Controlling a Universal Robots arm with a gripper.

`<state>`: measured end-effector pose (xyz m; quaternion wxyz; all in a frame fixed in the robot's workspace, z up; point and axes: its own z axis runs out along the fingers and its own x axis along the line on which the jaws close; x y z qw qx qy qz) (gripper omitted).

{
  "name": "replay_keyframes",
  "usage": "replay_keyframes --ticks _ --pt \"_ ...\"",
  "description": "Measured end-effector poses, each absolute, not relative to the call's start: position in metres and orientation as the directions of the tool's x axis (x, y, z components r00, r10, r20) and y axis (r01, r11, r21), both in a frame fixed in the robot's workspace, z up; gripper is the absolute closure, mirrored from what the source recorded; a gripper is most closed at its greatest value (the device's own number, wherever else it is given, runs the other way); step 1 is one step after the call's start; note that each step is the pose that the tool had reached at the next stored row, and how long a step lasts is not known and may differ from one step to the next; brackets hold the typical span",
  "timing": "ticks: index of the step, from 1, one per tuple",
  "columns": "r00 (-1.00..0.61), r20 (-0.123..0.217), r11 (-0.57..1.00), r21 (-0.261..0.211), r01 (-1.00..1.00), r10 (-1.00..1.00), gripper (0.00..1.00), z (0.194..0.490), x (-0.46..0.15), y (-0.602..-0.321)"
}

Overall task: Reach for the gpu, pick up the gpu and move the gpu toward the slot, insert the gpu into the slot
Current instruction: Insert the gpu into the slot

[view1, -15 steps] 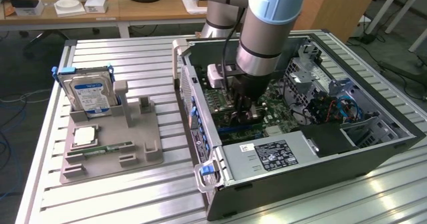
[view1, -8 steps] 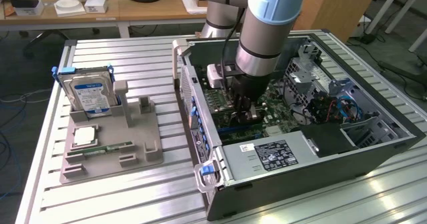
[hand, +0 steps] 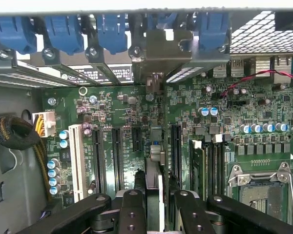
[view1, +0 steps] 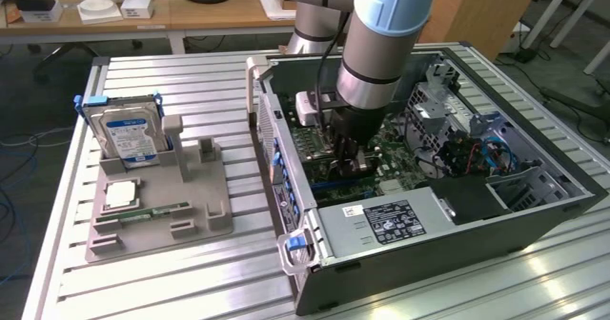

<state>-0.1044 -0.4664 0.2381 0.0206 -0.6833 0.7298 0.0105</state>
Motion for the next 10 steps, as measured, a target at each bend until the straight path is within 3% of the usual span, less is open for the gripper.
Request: replay_keyframes --ticks 10 --pt "-0.069 -0.044 0.07 -0.013 -0.997 -0.997 0.73 0.2374 -0.1047 -0.466"
